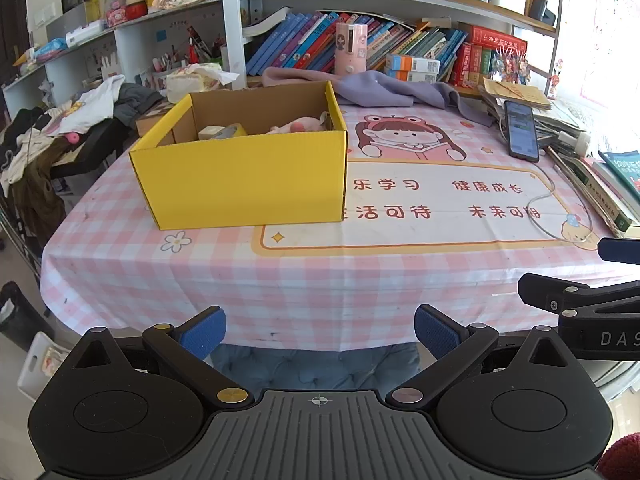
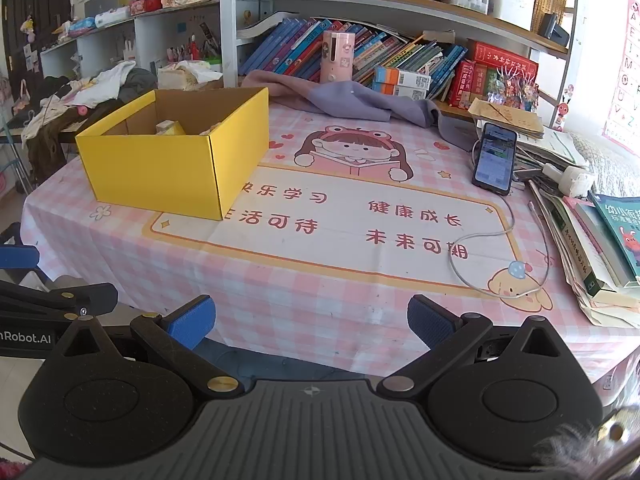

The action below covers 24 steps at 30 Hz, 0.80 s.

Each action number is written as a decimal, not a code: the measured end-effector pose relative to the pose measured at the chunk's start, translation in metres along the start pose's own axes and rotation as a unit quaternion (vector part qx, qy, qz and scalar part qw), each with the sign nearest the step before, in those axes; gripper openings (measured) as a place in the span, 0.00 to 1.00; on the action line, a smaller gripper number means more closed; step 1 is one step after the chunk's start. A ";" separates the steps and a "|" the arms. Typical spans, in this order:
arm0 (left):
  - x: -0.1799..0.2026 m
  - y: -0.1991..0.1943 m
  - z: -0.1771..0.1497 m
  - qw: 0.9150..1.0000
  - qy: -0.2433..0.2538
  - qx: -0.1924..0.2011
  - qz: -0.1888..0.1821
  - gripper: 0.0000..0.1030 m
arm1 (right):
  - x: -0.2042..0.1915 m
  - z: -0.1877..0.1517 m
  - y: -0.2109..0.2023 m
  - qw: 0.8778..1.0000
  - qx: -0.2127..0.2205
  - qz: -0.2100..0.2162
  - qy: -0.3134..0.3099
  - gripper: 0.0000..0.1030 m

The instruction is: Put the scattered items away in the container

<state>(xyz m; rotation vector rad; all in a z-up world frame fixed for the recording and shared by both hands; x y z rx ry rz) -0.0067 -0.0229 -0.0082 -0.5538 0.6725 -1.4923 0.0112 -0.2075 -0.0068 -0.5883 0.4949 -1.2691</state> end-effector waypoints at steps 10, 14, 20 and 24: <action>-0.005 0.002 0.000 1.000 -0.011 0.001 -0.006 0.99 | -0.003 -0.001 0.005 1.000 -0.006 0.003 -0.002 1.00; -0.009 0.003 0.000 1.000 -0.016 0.002 -0.012 0.99 | -0.005 0.000 0.008 1.000 -0.011 0.003 -0.004 1.00; -0.012 0.007 0.002 1.000 -0.020 -0.003 -0.020 0.98 | -0.009 0.003 0.014 1.000 -0.022 0.003 -0.008 1.00; -0.012 0.011 0.004 1.000 -0.012 -0.008 -0.018 0.99 | -0.009 0.005 0.019 1.000 -0.027 0.004 -0.008 1.00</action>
Point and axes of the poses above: each gripper's, at about its wrist camera, not at the fingertips, and y roughly the way its jaws point, x to its right, z to its top, the point moved 1 cm from there along y, roughly the way its jaws point, and after that the axes turned 4 degrees about y, right-handed, at the moved point
